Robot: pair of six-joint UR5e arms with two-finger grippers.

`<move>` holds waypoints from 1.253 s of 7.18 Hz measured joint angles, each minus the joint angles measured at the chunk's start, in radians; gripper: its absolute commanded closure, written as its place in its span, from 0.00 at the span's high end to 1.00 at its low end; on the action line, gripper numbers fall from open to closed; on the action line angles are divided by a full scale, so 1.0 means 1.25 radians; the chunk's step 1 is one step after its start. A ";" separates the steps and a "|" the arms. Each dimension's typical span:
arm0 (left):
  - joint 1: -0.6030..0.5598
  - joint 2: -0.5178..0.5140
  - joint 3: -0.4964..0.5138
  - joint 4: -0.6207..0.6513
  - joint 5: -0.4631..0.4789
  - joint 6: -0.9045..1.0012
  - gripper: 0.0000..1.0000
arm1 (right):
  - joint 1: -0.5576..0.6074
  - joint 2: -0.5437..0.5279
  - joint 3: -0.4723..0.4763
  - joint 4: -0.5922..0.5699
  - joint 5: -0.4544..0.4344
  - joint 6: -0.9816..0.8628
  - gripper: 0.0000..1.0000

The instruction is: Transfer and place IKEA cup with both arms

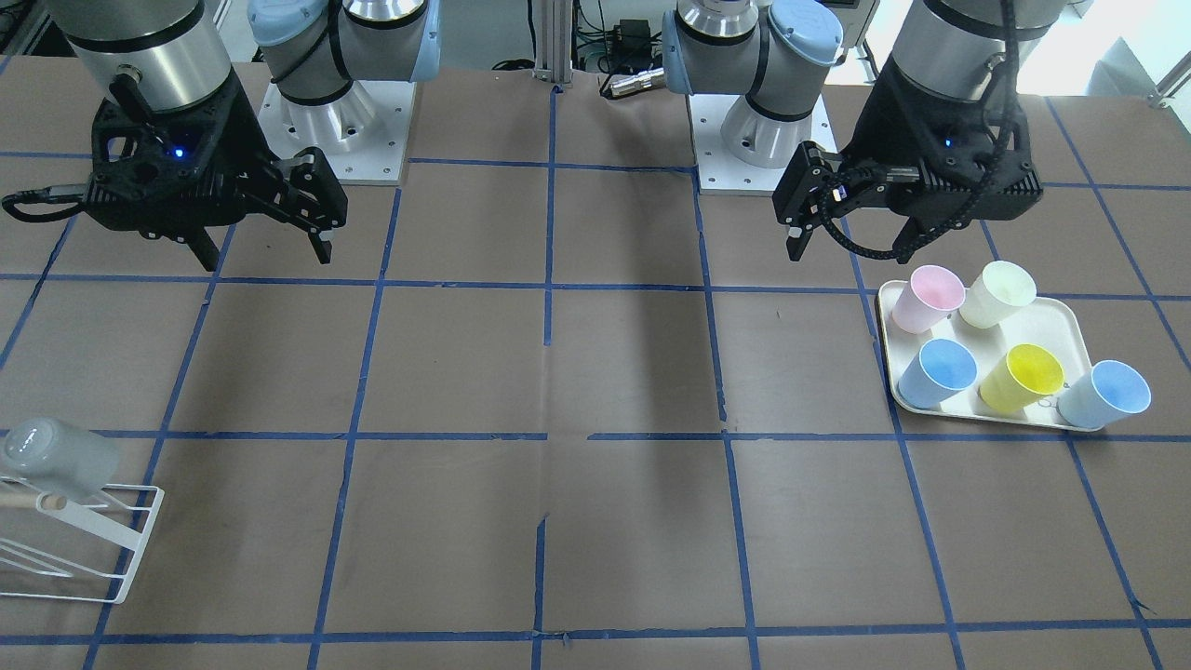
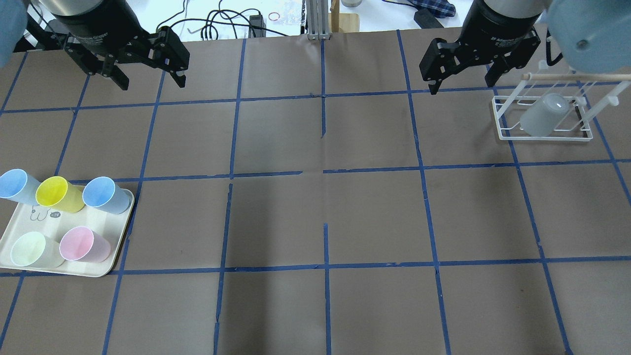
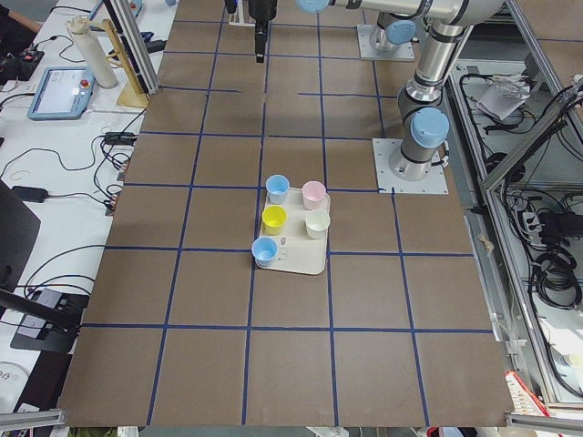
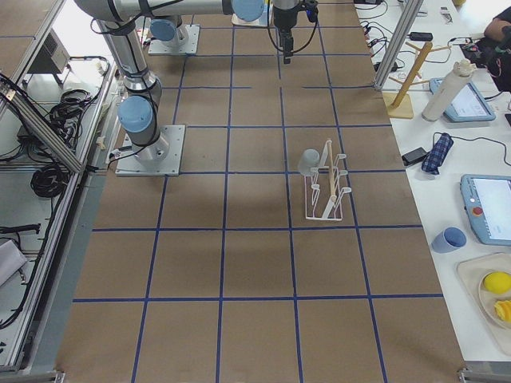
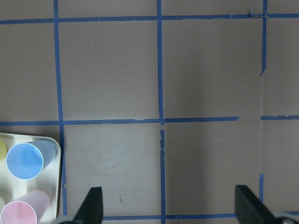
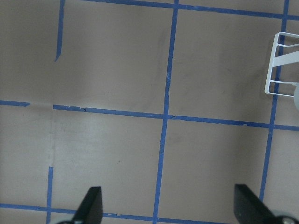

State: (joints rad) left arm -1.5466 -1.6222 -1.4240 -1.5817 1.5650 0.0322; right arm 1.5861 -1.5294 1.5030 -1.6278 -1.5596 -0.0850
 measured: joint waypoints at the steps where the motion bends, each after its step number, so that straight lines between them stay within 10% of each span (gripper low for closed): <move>1: -0.001 0.002 -0.004 0.000 0.000 0.000 1.00 | 0.000 0.000 0.000 -0.001 0.000 0.001 1.00; 9: 0.014 0.007 -0.012 -0.006 -0.006 0.000 1.00 | 0.001 -0.001 0.000 -0.001 0.000 0.003 1.00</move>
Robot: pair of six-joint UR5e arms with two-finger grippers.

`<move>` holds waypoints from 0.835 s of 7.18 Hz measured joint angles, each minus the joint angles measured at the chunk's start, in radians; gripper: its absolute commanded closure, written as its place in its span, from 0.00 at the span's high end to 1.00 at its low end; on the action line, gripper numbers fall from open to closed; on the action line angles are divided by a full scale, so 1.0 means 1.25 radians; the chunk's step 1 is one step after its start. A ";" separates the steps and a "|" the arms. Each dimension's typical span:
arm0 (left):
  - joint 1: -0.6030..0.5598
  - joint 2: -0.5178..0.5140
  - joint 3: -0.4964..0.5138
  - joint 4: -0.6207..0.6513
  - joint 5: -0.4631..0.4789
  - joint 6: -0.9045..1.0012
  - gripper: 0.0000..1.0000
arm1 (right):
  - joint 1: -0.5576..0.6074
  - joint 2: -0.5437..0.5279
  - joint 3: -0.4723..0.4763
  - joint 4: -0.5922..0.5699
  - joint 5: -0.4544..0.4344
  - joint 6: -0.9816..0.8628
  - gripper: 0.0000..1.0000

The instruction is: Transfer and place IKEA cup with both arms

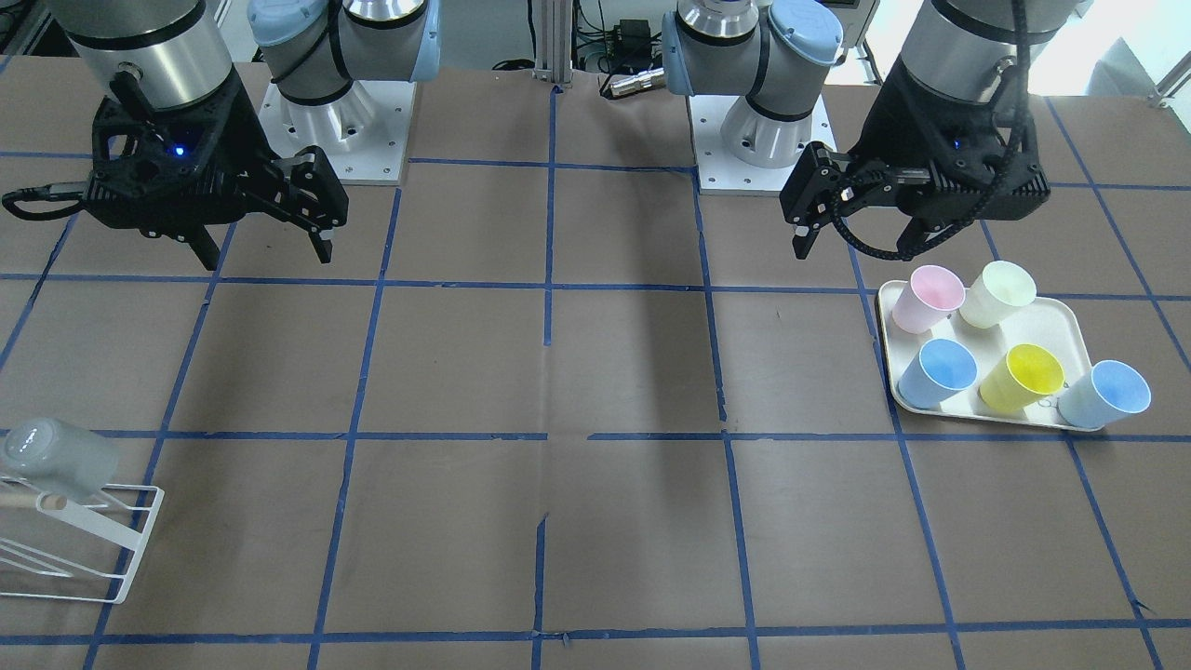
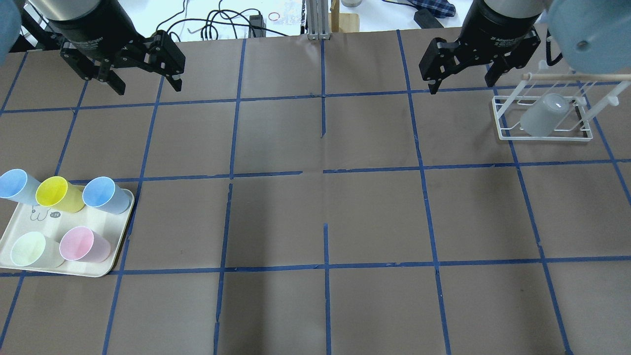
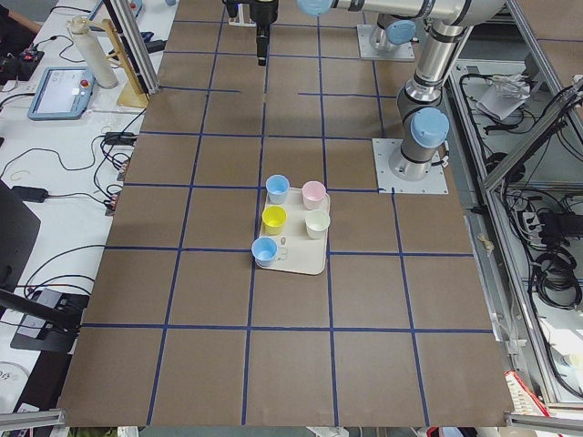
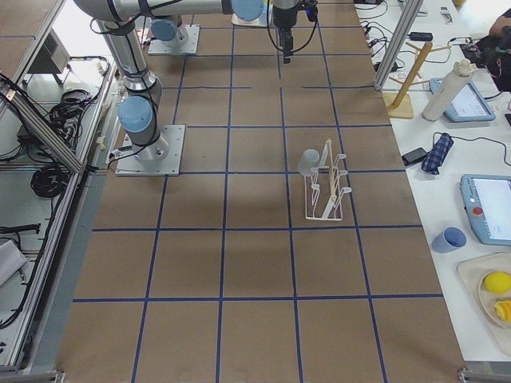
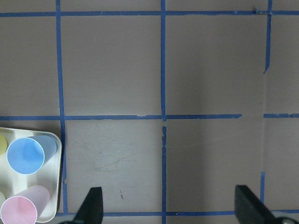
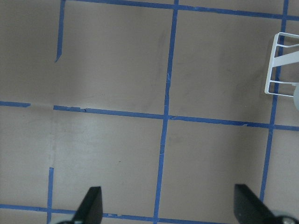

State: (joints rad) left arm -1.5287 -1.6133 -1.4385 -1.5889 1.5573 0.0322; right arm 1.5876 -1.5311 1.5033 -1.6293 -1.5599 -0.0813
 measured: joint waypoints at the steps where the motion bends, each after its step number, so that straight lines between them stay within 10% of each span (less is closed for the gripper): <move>1: 0.002 0.000 0.000 0.001 -0.001 0.000 1.00 | 0.000 0.000 0.000 0.000 0.000 0.000 1.00; 6: 0.003 -0.007 0.008 0.005 0.003 0.001 1.00 | -0.001 0.001 -0.001 0.002 0.000 -0.001 1.00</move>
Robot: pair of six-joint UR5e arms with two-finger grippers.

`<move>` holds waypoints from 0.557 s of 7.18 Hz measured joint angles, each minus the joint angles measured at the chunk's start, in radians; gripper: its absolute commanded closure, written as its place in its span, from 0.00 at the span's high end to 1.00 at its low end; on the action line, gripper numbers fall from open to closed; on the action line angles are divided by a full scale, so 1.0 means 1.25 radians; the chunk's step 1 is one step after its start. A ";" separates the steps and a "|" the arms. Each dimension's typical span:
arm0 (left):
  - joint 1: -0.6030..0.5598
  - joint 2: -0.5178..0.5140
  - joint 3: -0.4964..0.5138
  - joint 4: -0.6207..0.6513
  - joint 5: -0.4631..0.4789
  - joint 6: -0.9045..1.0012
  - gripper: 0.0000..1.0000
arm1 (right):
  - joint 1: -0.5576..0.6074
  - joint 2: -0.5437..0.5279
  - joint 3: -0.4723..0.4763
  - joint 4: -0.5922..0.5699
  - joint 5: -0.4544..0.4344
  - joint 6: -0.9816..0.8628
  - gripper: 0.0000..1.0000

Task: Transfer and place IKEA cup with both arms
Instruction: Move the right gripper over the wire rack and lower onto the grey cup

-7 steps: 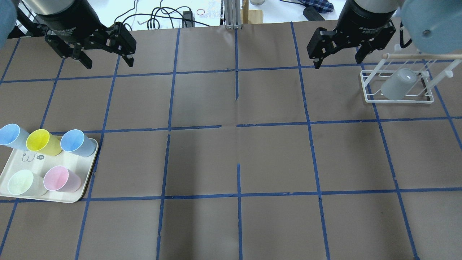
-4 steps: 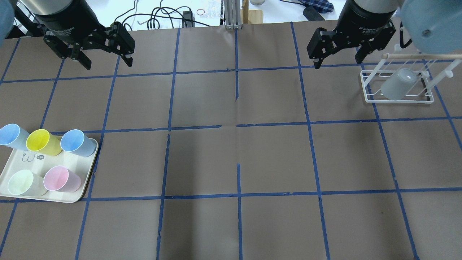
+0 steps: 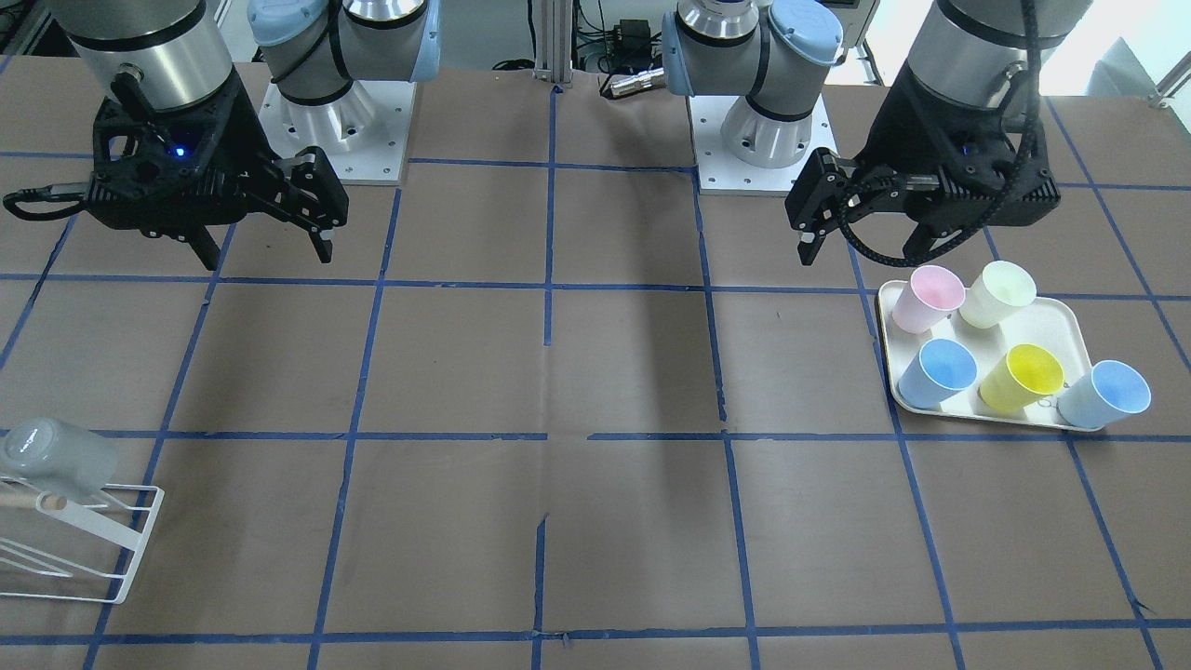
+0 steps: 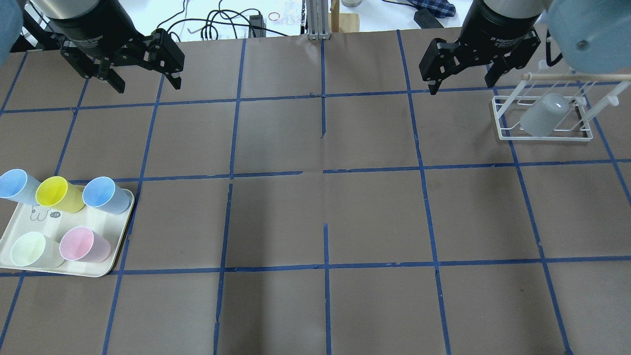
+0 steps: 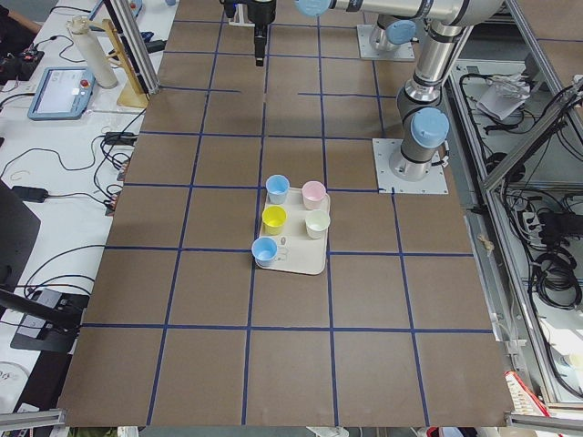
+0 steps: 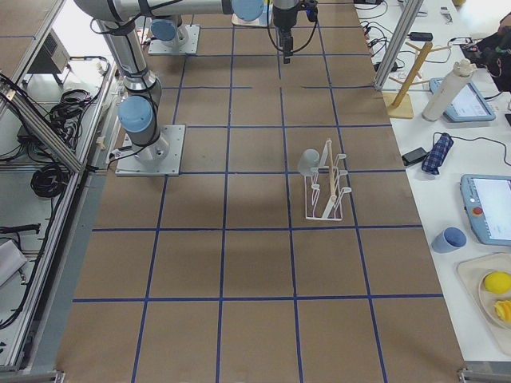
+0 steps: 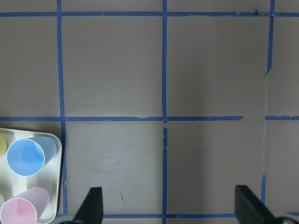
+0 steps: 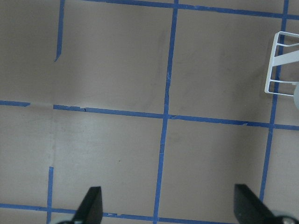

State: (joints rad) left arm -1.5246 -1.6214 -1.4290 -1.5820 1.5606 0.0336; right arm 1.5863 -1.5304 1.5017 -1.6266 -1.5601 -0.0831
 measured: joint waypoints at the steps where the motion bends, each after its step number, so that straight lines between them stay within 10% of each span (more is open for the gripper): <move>1: 0.001 0.002 -0.003 -0.001 0.000 0.000 1.00 | -0.004 0.001 -0.002 -0.001 0.000 -0.004 1.00; 4: 0.001 0.006 -0.007 -0.003 -0.002 -0.001 1.00 | -0.098 0.001 -0.011 -0.001 -0.001 -0.027 1.00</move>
State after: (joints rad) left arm -1.5233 -1.6143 -1.4382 -1.5856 1.5580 0.0329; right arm 1.4639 -1.5294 1.4881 -1.6281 -1.5611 -0.1164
